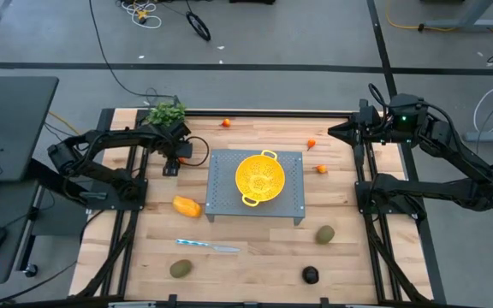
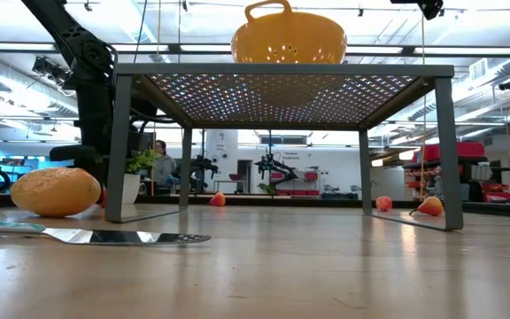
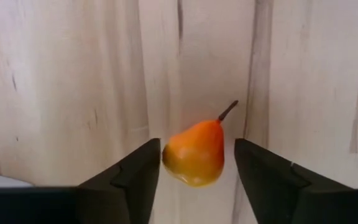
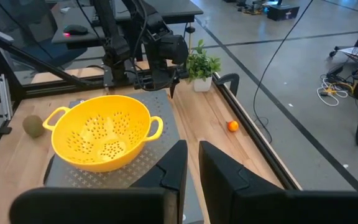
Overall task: Pick & Place Fruit
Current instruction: Put the pear into the strainer bowl on the shelf
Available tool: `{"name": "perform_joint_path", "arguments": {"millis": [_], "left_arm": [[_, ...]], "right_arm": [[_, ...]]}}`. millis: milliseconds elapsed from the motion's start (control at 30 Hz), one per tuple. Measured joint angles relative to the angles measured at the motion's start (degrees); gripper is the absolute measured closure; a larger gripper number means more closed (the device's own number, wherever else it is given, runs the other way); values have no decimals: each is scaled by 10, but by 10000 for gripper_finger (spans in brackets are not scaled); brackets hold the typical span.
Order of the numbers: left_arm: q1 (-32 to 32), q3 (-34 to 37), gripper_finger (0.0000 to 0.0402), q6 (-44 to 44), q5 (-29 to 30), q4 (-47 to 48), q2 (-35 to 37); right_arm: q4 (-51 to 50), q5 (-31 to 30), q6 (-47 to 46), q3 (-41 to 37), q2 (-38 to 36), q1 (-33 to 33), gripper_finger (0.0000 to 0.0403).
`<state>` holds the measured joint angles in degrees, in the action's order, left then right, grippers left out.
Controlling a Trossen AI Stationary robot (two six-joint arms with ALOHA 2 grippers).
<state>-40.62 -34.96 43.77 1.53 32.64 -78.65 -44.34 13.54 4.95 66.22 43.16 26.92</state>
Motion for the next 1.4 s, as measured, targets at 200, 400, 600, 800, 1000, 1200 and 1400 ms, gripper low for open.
{"name": "perform_joint_path", "arguments": {"millis": [200, 400, 600, 800, 1000, 1200, 1400], "left_arm": [[0, 0, 217, 0, -7, 0, 0], [0, 0, 237, 0, -7, 2, 0], [0, 0, 245, -1, -7, 9, 0], [0, 0, 244, -2, -6, 10, 0], [0, -12, 253, -3, 13, 39, 0], [0, -41, 252, -3, 16, 63, 0], [0, -57, 258, -3, 19, 65, 0]], "right_arm": [[0, 0, 0, 0, 0, 0, 355], [0, 0, 0, 0, 0, 0, 355], [0, 0, 0, 0, 0, 0, 355], [0, 0, 0, 0, 0, 0, 355], [0, 0, 0, 0, 0, 0, 355], [0, 0, 0, 0, 0, 0, 355], [0, 0, 0, 0, 0, 0, 355]]}}
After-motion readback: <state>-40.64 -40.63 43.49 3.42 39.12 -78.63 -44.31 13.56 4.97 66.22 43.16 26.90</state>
